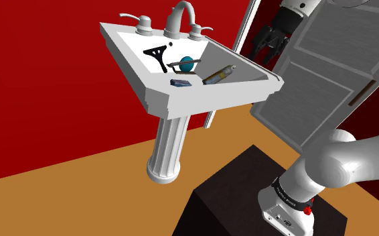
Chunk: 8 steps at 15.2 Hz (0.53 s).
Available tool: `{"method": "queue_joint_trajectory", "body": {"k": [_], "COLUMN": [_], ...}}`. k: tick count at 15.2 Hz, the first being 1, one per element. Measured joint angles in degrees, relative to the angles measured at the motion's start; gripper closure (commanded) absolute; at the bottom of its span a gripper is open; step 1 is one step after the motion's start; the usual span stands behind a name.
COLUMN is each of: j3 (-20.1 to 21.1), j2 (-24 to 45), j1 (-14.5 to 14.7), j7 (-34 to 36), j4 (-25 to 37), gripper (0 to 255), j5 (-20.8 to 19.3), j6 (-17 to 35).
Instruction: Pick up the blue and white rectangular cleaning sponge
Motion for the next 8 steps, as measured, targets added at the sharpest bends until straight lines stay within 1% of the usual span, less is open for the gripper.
{"method": "queue_joint_trajectory", "body": {"k": [1,3,5,8], "j3": [0.0,-1.4,-3.3,-6.5], "j2": [0.0,2.2,5.5,12.0], "j1": [0.0,0.9,2.3,4.7], "j7": [0.0,-3.0,-7.8,-15.8], "j4": [0.0,0.4,0.5,2.8], "gripper": [0,0,0,0], "j5": [0.0,0.1,0.4,1.4], "j6": [0.0,1.4,4.0,7.1]}}
